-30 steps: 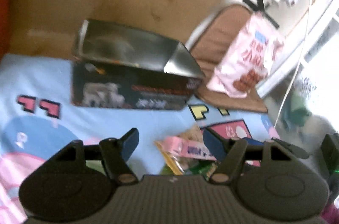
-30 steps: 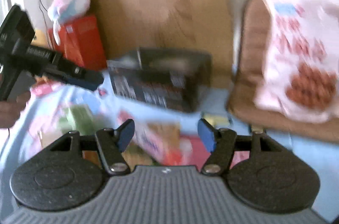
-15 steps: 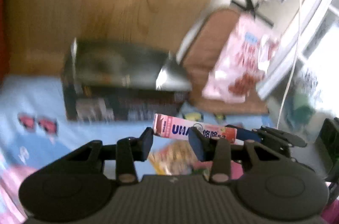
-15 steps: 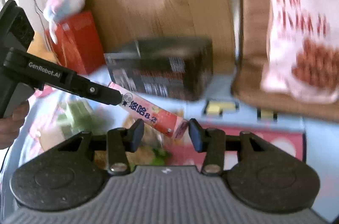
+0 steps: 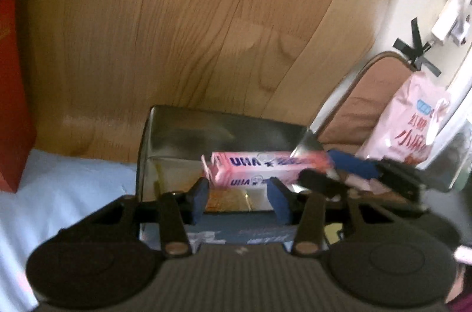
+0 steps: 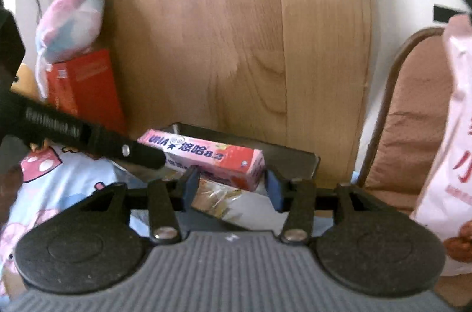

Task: Organize snacks
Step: 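Carry the candy stick over the tin box and release it inside, then grasp the clear nut snack bag with the left gripper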

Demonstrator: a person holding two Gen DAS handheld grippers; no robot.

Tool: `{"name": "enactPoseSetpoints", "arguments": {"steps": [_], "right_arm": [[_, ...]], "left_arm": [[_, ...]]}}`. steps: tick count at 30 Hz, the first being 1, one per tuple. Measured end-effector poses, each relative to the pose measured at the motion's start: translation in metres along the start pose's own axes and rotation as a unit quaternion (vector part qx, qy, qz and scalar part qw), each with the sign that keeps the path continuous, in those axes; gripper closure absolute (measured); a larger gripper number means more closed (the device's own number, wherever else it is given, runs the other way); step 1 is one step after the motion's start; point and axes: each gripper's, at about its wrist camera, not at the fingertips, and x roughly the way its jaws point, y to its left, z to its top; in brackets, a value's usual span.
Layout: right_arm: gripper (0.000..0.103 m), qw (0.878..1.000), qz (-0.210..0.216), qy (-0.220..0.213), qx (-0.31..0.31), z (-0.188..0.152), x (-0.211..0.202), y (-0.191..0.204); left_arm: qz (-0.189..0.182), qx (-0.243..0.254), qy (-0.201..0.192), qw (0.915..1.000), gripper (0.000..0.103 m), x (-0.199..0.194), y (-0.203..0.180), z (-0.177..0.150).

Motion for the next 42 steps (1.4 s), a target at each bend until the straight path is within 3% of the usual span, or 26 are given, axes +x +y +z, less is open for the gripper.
{"name": "enactPoseSetpoints", "arguments": {"steps": [7, 10, 15, 19, 23, 30, 31, 32, 34, 36, 42], "right_arm": [[0.048, 0.998, 0.010, -0.029, 0.052, -0.013, -0.047, -0.021], [0.049, 0.997, 0.018, -0.012, 0.077, -0.031, -0.067, -0.027], [0.049, 0.994, 0.027, 0.044, 0.092, -0.068, -0.073, -0.025], [0.048, 0.983, 0.021, 0.096, 0.154, -0.090, -0.056, -0.034], [0.049, 0.978, 0.046, 0.089, 0.182, -0.095, -0.059, -0.032], [0.050, 0.978, 0.063, 0.083, 0.181, -0.102, -0.063, -0.027], [0.053, 0.978, 0.069, 0.084, 0.181, -0.103, -0.063, -0.028], [0.065, 0.977, 0.076, 0.089, 0.178, -0.103, -0.062, -0.027], [0.068, 0.979, 0.080, 0.092, 0.162, -0.103, -0.063, -0.022], [0.074, 0.981, 0.077, 0.095, 0.148, -0.104, -0.063, -0.016], [0.082, 0.983, 0.095, 0.058, 0.145, -0.091, -0.076, -0.008]], "left_arm": [[-0.030, -0.006, -0.036, 0.9989, 0.055, -0.044, 0.008, -0.016], [-0.036, -0.013, -0.036, 0.9986, 0.053, -0.065, 0.019, -0.029], [-0.052, -0.040, 0.006, 0.9979, 0.053, -0.075, 0.031, -0.053], [-0.084, -0.071, 0.044, 0.9930, 0.054, -0.061, 0.026, -0.067], [-0.113, -0.071, 0.081, 0.9878, 0.054, -0.037, 0.000, -0.077], [-0.116, -0.106, 0.113, 0.9811, 0.052, 0.002, -0.018, -0.090], [-0.114, -0.104, 0.112, 0.9816, 0.052, 0.004, -0.021, -0.092], [-0.113, -0.102, 0.111, 0.9821, 0.053, 0.007, -0.025, -0.093], [-0.113, -0.105, 0.110, 0.9819, 0.056, 0.010, -0.025, -0.095], [-0.112, -0.104, 0.102, 0.9830, 0.069, 0.010, -0.026, -0.096], [-0.114, -0.115, 0.068, 0.9844, 0.070, -0.014, -0.017, -0.079]]}}
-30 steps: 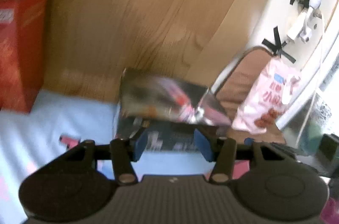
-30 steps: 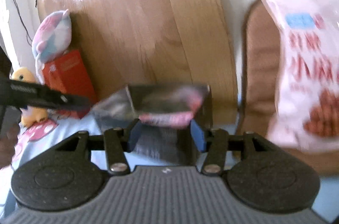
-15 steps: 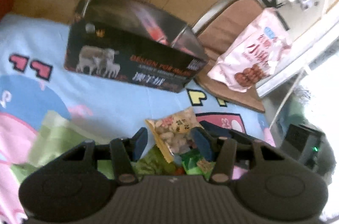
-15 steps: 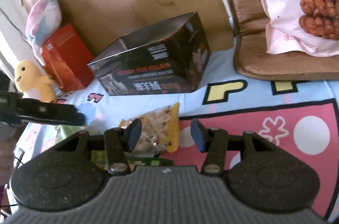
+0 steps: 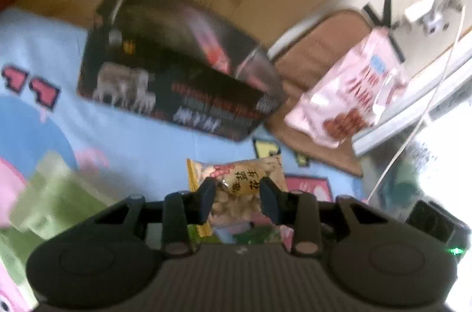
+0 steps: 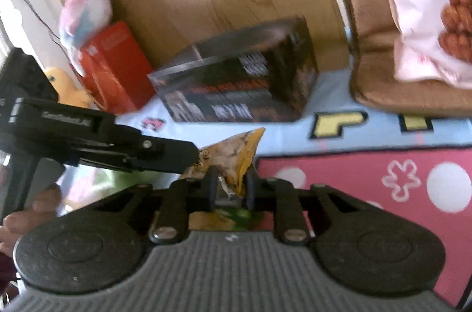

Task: Organize snacks
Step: 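Grasp the clear nut snack bag with the left gripper, then drop the nut snack bag into the tin box with the left gripper, then grasp the green-wrapped pastry with the left gripper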

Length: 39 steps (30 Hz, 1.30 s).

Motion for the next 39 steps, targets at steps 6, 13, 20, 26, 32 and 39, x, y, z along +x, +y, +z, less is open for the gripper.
{"name": "enactPoseSetpoints", "arguments": {"steps": [6, 13, 20, 26, 32, 39], "right_arm": [[0.084, 0.997, 0.023, -0.067, -0.040, 0.046, -0.010, 0.032], [0.082, 0.992, 0.003, -0.109, -0.059, 0.102, 0.035, 0.034], [0.062, 0.995, -0.049, -0.077, -0.042, 0.094, 0.061, 0.007], [0.054, 0.998, -0.011, -0.060, -0.001, 0.066, 0.022, 0.001], [0.047, 0.996, 0.079, 0.039, -0.016, 0.021, 0.029, 0.044], [0.048, 0.984, 0.042, 0.103, -0.142, -0.009, 0.071, 0.102]], "left_arm": [[-0.014, 0.009, -0.062, 0.9979, 0.069, -0.036, -0.012, 0.044], [0.035, 0.029, -0.098, 0.9941, 0.068, -0.021, -0.011, 0.101], [0.041, 0.015, -0.103, 0.9937, 0.057, -0.031, 0.023, 0.094], [0.052, 0.036, -0.076, 0.9951, 0.049, -0.071, 0.048, 0.051], [0.071, 0.032, -0.031, 0.9965, 0.046, -0.092, 0.070, 0.015], [0.043, 0.001, 0.016, 0.9990, 0.056, -0.075, 0.086, 0.001]]}}
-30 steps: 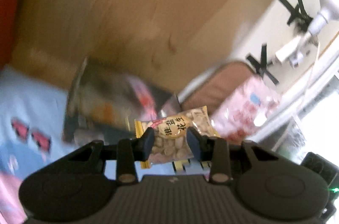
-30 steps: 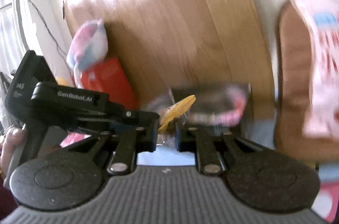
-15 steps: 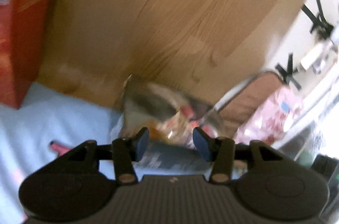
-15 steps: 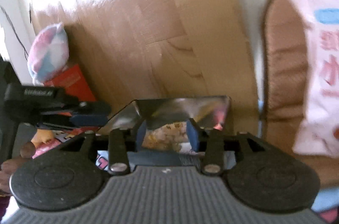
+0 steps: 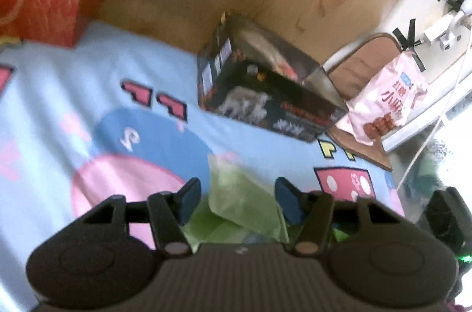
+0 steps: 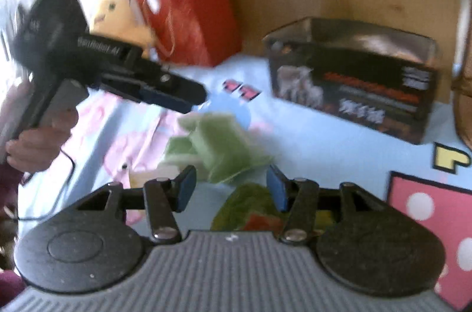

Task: Organize snacks
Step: 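Grasp the green-wrapped pastry with the left gripper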

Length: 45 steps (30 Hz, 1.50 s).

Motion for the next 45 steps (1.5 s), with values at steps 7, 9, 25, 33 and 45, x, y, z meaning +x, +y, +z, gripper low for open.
{"name": "enactPoseSetpoints", "arguments": {"steps": [7, 9, 25, 33, 45], "right_arm": [[0.073, 1.000, -0.013, -0.001, -0.001, 0.005, 0.014, -0.002], [0.074, 0.999, -0.019, -0.025, -0.011, 0.004, 0.000, 0.002], [0.071, 0.981, -0.155, -0.115, -0.015, 0.093, 0.004, -0.056], [0.066, 0.984, -0.097, -0.136, 0.058, 0.049, -0.050, -0.062], [0.061, 0.997, -0.011, -0.048, 0.052, 0.009, -0.013, 0.010]], "left_arm": [[-0.015, 0.005, -0.020, 0.9997, 0.069, -0.002, -0.006, -0.002], [-0.021, 0.022, -0.039, 0.9988, 0.070, -0.012, -0.018, 0.003], [0.043, 0.052, -0.100, 0.9927, 0.052, 0.043, -0.062, 0.102], [0.029, 0.050, -0.107, 0.9925, 0.047, -0.011, -0.035, 0.043], [0.021, -0.065, -0.079, 0.9946, 0.047, -0.056, 0.029, -0.057]]}}
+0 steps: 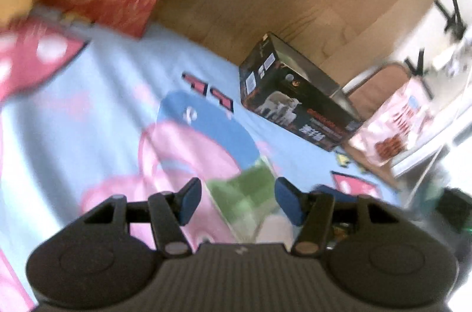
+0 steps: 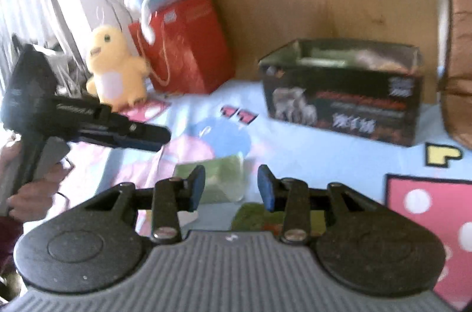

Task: Organize snacks
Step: 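Grasp the green-wrapped pastry with the left gripper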

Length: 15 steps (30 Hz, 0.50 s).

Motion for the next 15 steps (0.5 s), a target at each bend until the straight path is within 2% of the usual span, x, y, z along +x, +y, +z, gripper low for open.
{"name": "enactPoseSetpoints", "arguments": {"steps": [2, 5, 6, 10, 13, 15], "right_arm": [[0.061, 1.000, 0.009, 0.010, 0.015, 0.002, 0.012, 0.002], [0.061, 1.000, -0.015, 0.017, 0.017, 0.003, 0.028, 0.003], [0.061, 0.999, -0.019, 0.022, 0.026, 0.003, 0.033, 0.001], [0.054, 0.995, 0.020, 0.027, 0.095, -0.006, 0.035, -0.021], [0.052, 0.995, 0.028, 0.022, 0.093, -0.010, 0.028, -0.024], [0.044, 0.996, 0.024, 0.016, 0.082, -0.012, 0.022, -0.023]], "left_arm": [[-0.030, -0.035, 0.011, 0.9989, 0.047, 0.003, 0.008, -0.007], [-0.042, -0.055, 0.036, 0.9970, 0.050, 0.023, 0.009, -0.013], [-0.048, -0.054, 0.031, 0.9969, 0.049, 0.027, 0.008, -0.012], [-0.059, -0.062, 0.038, 0.9956, 0.047, 0.042, 0.000, -0.003], [-0.059, -0.048, 0.042, 0.9962, 0.046, 0.059, -0.008, 0.008], [-0.050, -0.031, 0.042, 0.9974, 0.046, 0.068, -0.014, 0.015]]}}
